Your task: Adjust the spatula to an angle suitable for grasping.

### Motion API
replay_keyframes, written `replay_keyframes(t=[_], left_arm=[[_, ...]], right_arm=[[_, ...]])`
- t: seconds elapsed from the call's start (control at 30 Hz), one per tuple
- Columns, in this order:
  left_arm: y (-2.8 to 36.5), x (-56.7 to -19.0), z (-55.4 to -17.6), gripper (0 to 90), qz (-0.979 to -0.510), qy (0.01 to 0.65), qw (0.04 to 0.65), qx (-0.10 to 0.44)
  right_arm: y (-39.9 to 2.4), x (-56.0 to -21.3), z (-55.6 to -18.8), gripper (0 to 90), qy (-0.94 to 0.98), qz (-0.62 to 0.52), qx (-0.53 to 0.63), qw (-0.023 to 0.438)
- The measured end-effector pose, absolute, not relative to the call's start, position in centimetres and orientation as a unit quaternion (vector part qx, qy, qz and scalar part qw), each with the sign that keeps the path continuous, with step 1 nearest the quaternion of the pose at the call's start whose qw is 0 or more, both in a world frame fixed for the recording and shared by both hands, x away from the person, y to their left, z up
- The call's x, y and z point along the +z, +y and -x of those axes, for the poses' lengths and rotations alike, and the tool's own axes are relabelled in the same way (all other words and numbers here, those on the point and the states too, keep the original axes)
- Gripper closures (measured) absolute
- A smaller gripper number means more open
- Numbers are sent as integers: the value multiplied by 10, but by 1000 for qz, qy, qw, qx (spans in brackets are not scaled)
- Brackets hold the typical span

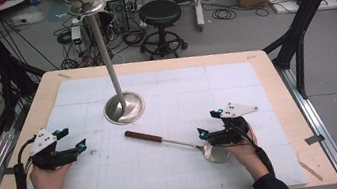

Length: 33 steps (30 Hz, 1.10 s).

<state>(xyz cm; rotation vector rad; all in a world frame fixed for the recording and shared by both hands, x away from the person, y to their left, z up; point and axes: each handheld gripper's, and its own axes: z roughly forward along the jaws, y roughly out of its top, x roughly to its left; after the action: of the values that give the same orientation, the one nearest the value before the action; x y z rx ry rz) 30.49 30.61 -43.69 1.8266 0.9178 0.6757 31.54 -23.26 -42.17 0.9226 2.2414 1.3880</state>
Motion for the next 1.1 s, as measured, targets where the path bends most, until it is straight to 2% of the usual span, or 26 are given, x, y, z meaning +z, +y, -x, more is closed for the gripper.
replay_keyframes(t=[0.27, 0.37, 0.73, 1.1], left_arm=[[305, -438, -306, 235, -751, 376, 469, 275], [306, -438, -306, 237, -750, 376, 469, 275], [306, -438, -306, 238, -752, 376, 466, 275], [306, -439, -307, 238, -754, 378, 463, 274]], right_arm=[[-207, -421, -321, 181, 817, -297, 471, 150], [-196, -421, -325, 218, 841, -278, 439, 152], [-187, -405, -329, 227, 846, -270, 443, 128], [-157, -414, -335, 241, 876, -248, 402, 102]])
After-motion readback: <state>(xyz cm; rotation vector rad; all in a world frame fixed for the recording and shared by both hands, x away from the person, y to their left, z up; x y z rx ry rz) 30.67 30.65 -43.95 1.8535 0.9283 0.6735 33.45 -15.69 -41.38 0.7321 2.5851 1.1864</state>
